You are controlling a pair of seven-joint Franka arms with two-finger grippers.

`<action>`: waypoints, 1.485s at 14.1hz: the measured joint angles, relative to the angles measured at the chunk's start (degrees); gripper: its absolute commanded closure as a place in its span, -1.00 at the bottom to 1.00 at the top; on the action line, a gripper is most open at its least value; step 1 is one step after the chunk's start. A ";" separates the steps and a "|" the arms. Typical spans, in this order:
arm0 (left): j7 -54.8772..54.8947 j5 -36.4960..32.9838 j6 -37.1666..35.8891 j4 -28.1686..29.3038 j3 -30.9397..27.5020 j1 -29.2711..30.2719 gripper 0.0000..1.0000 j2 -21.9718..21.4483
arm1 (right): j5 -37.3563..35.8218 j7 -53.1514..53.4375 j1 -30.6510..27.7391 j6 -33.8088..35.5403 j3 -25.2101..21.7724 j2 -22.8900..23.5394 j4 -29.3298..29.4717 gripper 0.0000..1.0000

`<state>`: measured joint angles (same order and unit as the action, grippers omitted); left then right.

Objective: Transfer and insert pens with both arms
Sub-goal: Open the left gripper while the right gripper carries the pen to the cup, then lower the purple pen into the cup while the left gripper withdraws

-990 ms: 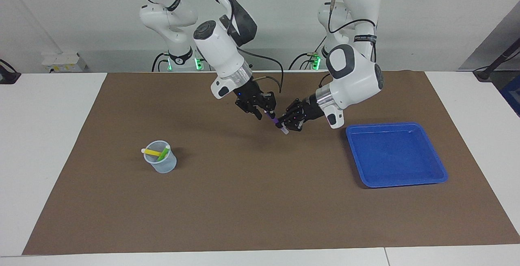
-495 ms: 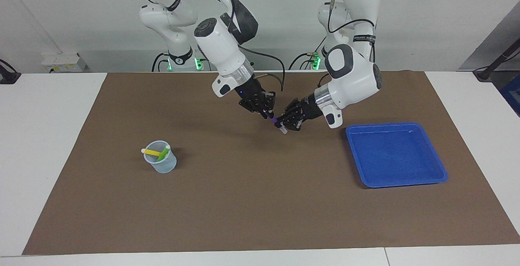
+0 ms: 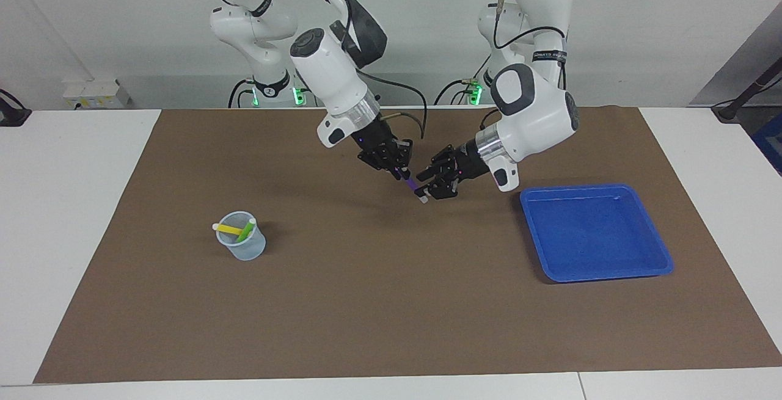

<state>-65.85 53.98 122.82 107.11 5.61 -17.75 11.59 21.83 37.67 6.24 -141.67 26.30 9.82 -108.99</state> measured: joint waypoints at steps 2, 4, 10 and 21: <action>-0.01 0.00 -0.07 -0.03 0.01 0.00 -1.00 -0.75 | 0.00 0.00 -0.32 0.00 0.00 -0.01 0.07 1.00; -0.02 0.00 -0.11 -0.03 0.01 0.00 -1.00 -1.11 | 0.00 0.00 -1.63 1.23 -0.04 -0.08 0.40 1.00; 0.26 -14.53 -4.57 -3.33 -0.77 0.22 -1.00 -2.63 | -0.20 -11.98 -14.35 20.33 -0.66 -1.65 6.01 1.00; 42.06 -45.48 -14.84 -10.04 -1.71 6.24 -1.00 -3.20 | -17.15 -31.59 -27.89 38.99 -1.57 -6.23 10.35 1.00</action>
<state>-23.79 8.50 107.98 97.06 3.90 -11.51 8.39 4.68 6.08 -21.65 -102.67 24.72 3.59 -98.65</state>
